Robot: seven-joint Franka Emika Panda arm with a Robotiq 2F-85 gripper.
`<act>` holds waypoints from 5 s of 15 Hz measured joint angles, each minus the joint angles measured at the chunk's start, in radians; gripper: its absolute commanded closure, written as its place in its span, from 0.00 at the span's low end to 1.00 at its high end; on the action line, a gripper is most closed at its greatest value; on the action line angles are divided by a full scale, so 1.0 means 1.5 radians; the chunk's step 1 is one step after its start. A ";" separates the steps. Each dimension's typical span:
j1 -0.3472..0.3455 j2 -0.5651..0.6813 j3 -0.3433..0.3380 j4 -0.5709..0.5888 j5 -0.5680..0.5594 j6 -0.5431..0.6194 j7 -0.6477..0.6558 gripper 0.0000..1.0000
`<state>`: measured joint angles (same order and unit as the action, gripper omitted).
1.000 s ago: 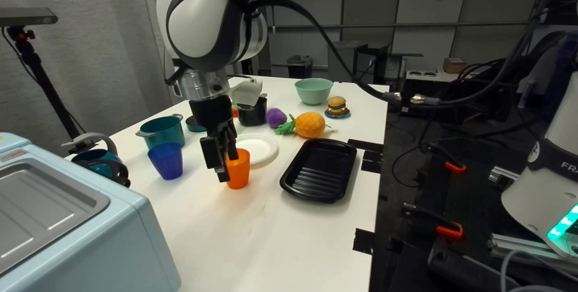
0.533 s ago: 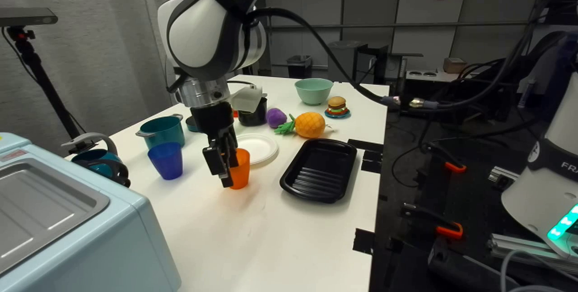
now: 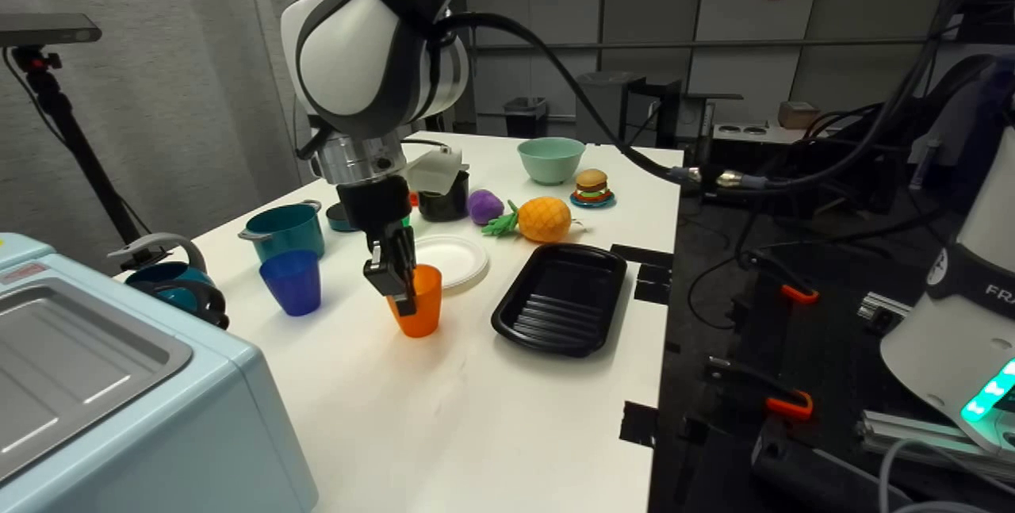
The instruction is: Pour the fries out of the orange cup and onto the white plate
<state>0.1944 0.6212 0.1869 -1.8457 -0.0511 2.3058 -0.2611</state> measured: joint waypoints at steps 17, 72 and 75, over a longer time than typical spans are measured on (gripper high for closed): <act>-0.127 -0.129 0.029 -0.110 0.190 0.036 -0.078 0.99; 0.394 -0.047 -0.535 -0.117 -0.411 0.365 0.570 0.99; 0.412 -0.040 -0.546 -0.114 -0.472 0.327 0.630 0.99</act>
<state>0.8130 0.5615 -0.6318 -2.0171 -0.7596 2.7962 0.6839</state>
